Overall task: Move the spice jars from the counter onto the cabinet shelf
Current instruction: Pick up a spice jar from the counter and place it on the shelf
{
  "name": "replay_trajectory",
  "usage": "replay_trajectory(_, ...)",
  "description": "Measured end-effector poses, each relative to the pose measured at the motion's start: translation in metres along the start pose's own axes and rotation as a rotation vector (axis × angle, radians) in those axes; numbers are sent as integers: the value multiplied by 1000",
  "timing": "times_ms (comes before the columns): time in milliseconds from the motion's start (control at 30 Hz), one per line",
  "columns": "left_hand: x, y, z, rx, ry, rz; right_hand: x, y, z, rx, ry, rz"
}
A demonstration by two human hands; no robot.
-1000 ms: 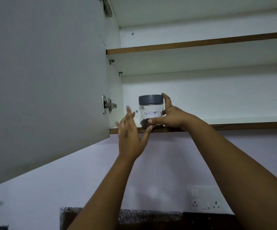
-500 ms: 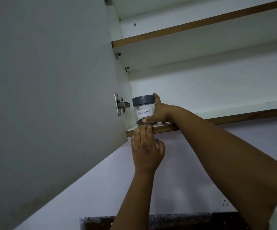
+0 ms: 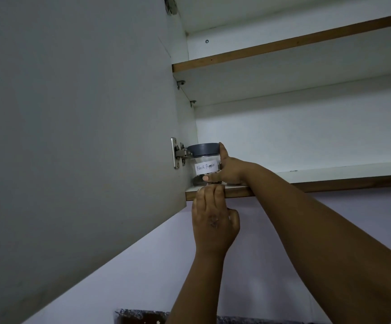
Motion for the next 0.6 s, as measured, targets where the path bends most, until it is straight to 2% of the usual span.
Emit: replay_trajectory(600, -1, 0, 4, -50, -50, -38, 5, 1, -3, 33, -11, -10)
Point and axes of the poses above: each hand's wrist, its own x-axis away from the middle knuckle, its own y-axis out of the palm, z = x × y, the point moved 9 cm from there along -x, towards the middle knuckle, and after that the axes turned 3 degrees about -y, right-handed, at the moved point
